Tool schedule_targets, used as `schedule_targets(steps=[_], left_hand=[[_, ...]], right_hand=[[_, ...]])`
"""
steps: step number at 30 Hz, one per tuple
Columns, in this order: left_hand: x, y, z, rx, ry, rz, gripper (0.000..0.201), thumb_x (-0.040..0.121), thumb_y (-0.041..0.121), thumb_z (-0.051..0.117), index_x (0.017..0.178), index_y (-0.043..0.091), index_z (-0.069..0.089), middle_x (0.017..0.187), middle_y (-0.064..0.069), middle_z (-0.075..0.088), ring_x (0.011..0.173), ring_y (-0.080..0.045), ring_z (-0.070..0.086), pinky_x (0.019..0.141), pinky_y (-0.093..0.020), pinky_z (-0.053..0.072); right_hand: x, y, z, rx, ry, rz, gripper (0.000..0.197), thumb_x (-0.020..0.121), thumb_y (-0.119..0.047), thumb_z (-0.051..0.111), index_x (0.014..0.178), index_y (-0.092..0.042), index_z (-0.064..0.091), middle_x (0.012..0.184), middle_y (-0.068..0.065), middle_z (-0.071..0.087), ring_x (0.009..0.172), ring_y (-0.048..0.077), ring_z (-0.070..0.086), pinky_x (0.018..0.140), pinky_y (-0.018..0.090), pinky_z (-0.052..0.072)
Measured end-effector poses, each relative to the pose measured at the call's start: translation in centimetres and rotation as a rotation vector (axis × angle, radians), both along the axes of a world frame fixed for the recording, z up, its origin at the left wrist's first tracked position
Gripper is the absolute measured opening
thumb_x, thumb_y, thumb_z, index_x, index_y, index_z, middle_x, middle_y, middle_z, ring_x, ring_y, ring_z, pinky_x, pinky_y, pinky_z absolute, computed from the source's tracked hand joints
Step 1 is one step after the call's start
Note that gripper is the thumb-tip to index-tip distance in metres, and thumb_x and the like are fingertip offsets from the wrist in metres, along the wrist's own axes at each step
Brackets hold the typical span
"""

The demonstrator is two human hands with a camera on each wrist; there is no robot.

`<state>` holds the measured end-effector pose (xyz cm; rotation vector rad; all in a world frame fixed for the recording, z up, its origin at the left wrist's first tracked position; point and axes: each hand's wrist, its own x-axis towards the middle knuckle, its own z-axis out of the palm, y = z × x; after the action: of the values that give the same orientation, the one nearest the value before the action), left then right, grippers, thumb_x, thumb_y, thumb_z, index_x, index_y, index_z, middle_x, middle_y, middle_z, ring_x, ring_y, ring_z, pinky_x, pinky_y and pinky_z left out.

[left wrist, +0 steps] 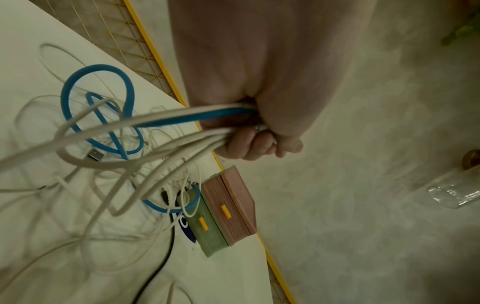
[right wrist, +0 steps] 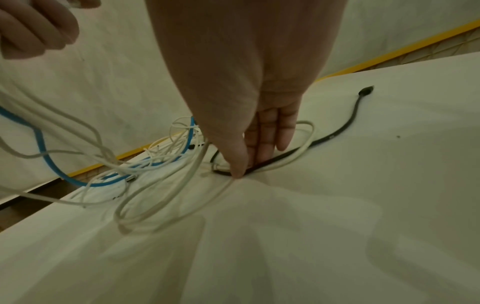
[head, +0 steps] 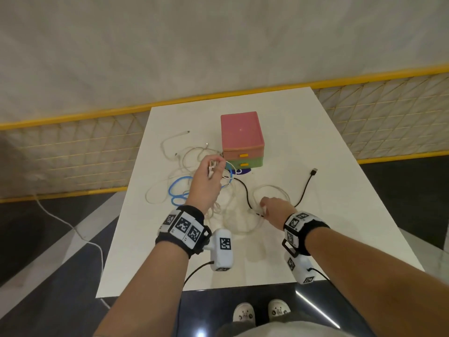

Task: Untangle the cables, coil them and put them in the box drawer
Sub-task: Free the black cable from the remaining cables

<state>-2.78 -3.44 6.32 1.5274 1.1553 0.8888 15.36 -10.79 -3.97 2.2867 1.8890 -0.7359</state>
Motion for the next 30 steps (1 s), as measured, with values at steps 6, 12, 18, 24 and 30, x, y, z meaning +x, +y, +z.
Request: schedule_targets(steps=[6,12,18,24,30], left_hand=[[-0.3,-0.2,-0.4,-0.089,-0.002,0.094,0.023,0.095,0.037,0.058,0.080,0.022,0.047,0.068,0.002,0.040,0.046,-0.015,0.031,0.041,-0.023,0.027],[0.8,-0.6,-0.8,-0.040,-0.005,0.098,0.030,0.087,0.038,0.068,0.066,0.026,0.050,0.058,0.019,0.047,0.056,-0.009,0.040,0.057,-0.030,0.033],[3.4,-1.5,-0.5,-0.063,0.040,-0.142,0.022,0.076,0.025,0.081,0.092,0.019,0.067,0.092,0.008,0.063,0.083,-0.012,0.057,0.068,-0.025,0.044],[4.8,-1.6,-0.5,0.161,0.553,-0.173,0.013,0.087,0.019,0.064,0.094,0.009,0.063,0.087,-0.010,0.066,0.084,-0.029,0.060,0.066,-0.027,0.038],[3.4,0.0,-0.2,0.088,0.273,0.047,0.034,0.082,0.021,0.074,0.110,0.019,0.056,0.088,0.008,0.063,0.085,-0.013,0.062,0.072,-0.026,0.046]], right_hand=[[1.1,-0.9,1.0,0.057,-0.017,-0.018,0.025,0.090,-0.018,0.043,0.112,-0.007,0.050,0.113,0.014,0.057,0.101,0.033,0.057,0.086,0.038,0.042],[2.9,-0.6,3.7,0.372,-0.156,-0.059,0.027,0.093,-0.021,0.042,0.112,-0.011,0.057,0.104,0.013,0.061,0.098,0.034,0.060,0.088,0.043,0.041],[2.6,0.5,7.8,0.613,-0.054,0.056,0.021,0.093,-0.022,0.047,0.102,-0.012,0.064,0.091,0.010,0.060,0.085,0.033,0.059,0.076,0.039,0.041],[2.7,0.7,10.4,0.682,0.042,0.253,0.020,0.092,-0.019,0.052,0.093,-0.009,0.069,0.079,0.008,0.061,0.073,0.031,0.058,0.065,0.033,0.036],[3.8,0.1,11.4,0.643,0.342,0.047,0.011,0.089,-0.012,0.051,0.097,-0.017,0.056,0.086,-0.006,0.054,0.075,0.017,0.050,0.073,0.029,0.041]])
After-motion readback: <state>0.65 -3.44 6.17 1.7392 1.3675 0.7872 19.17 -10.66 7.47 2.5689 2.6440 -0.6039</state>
